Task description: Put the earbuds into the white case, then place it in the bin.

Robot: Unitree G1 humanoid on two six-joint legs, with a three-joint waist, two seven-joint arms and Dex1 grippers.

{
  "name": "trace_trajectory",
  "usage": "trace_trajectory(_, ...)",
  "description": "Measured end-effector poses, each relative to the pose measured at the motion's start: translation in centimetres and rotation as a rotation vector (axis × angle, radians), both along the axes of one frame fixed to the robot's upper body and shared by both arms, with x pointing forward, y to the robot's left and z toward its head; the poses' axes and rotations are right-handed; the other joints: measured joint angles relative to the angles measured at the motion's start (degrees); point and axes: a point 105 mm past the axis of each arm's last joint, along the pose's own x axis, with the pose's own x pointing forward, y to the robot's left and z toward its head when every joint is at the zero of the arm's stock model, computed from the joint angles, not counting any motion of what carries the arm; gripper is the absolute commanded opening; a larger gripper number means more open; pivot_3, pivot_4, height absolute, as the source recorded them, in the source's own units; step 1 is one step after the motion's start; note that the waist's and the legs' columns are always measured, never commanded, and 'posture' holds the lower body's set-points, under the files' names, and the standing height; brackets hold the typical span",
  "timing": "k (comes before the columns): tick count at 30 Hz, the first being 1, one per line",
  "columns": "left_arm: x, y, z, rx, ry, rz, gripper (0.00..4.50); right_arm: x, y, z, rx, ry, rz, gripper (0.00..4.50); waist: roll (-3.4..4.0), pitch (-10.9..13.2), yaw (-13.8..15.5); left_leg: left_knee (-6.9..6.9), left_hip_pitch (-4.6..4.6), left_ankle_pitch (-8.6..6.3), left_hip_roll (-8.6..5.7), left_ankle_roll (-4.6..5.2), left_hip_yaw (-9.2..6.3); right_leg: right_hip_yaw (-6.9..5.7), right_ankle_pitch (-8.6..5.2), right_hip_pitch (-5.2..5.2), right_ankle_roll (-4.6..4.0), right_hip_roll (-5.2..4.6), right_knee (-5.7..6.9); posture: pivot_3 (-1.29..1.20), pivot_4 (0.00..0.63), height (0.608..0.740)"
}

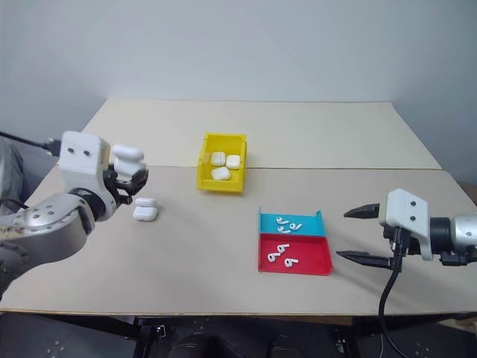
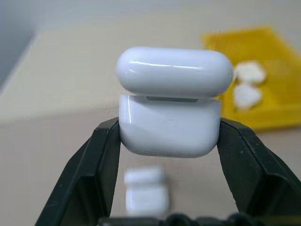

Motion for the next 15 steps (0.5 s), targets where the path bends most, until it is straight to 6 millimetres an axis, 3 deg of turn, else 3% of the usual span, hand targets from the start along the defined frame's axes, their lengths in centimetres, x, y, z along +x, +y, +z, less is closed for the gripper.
trace_trajectory(4, -0.5, -3.8, -1.5, -0.058, -0.176, -0.361, 3.03, 0.1, 1.6, 1.2, -0.023, -0.006, 0.035, 4.50, 0.12, -0.1, 0.3, 0.02, -0.19, -0.08, 0.08, 0.15, -0.07, -0.13, 0.04, -0.10, -0.06, 0.02, -0.04, 0.00, 0.150, 0.740)
trace_trajectory(7, -0.3, -6.1, -4.3, -0.027, -0.254, -0.528, 3.03, -0.1, 2.9, 1.9, -0.073, -0.031, 0.068, 4.50, 0.10, -0.1, 0.6, 0.09, -0.38, -0.14, 0.11, 0.28, -0.21, -0.28, 0.05, -0.12, -0.07, 0.05, -0.09, 0.00, 0.150, 0.740)
trace_trajectory(10, -0.4, -8.1, -6.3, -0.122, -0.357, -0.643, 3.03, -0.4, 4.0, 1.7, -0.156, -0.034, 0.095, 4.50, 0.15, -0.1, 0.6, 0.32, -0.58, -0.26, 0.10, 0.50, -0.21, -0.30, 0.11, -0.16, 0.01, 0.01, -0.14, 0.00, 0.150, 0.740)
trace_trajectory(13, -1.9, -10.4, -7.0, -0.238, -0.435, -0.822, 3.03, -1.2, 5.4, 0.9, -0.215, 0.003, 0.149, 4.50, 0.15, -0.1, 0.5, 0.56, -0.84, -0.36, 0.11, 0.67, -0.22, -0.30, 0.14, -0.33, 0.08, -0.02, -0.09, 0.00, 0.150, 0.740)
trace_trajectory(15, -3.0, -10.8, -6.7, -0.333, -0.501, -0.906, 3.03, -1.8, 6.1, 0.4, -0.263, 0.048, 0.170, 4.50, 0.20, -0.1, 0.3, 0.66, -0.89, -0.39, 0.14, 0.71, -0.26, -0.30, 0.14, -0.38, 0.09, -0.03, -0.04, 0.00, 0.150, 0.740)
